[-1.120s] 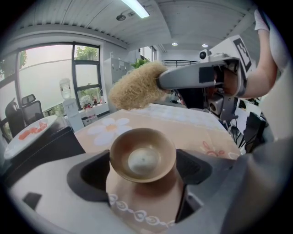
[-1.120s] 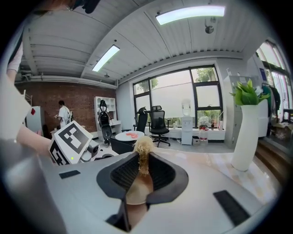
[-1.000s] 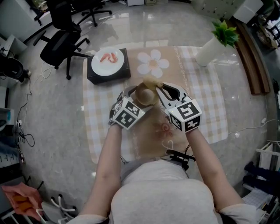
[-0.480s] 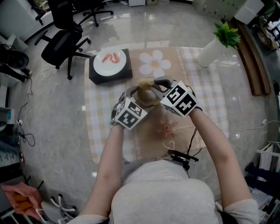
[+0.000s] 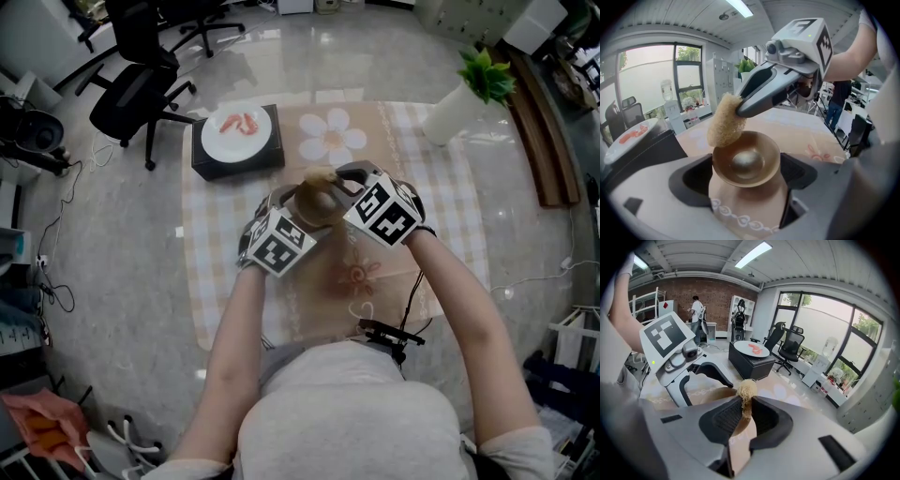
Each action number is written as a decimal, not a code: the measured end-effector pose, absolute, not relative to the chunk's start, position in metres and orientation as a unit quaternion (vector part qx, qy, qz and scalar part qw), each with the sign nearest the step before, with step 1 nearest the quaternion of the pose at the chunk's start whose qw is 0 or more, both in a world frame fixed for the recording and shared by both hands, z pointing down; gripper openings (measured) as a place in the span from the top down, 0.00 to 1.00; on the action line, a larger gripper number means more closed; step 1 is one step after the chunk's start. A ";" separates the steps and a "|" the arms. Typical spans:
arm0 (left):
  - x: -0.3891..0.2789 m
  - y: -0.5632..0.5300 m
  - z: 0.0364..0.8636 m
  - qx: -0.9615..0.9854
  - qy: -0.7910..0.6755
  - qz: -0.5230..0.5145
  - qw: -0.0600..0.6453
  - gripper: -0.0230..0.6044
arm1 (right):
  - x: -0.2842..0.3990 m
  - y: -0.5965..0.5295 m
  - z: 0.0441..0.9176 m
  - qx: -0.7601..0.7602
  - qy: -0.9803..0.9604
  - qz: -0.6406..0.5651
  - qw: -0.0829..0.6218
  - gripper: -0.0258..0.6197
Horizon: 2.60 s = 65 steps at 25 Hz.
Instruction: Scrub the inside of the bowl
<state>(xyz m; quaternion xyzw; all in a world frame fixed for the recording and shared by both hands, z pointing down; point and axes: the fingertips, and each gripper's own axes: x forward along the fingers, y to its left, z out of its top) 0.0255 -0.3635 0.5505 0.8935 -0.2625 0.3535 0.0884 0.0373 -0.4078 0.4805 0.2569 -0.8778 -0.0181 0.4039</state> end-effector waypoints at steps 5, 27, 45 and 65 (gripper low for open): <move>0.025 -0.363 0.551 0.893 -0.263 0.354 0.090 0.28 | 0.053 -0.407 0.481 0.259 -0.872 -0.012 0.414 0.86; 0.024 -0.363 0.550 0.893 -0.263 0.354 0.091 0.28 | 0.073 -0.350 0.485 0.101 -0.853 -0.041 0.511 0.86; 0.024 -0.363 0.551 0.892 -0.260 0.358 0.087 0.28 | 0.017 -0.339 0.491 -0.010 -0.858 -0.085 0.507 0.87; 0.025 -0.363 0.551 0.892 -0.259 0.357 0.093 0.28 | 0.014 -0.406 0.512 0.102 -0.856 -0.016 0.506 0.87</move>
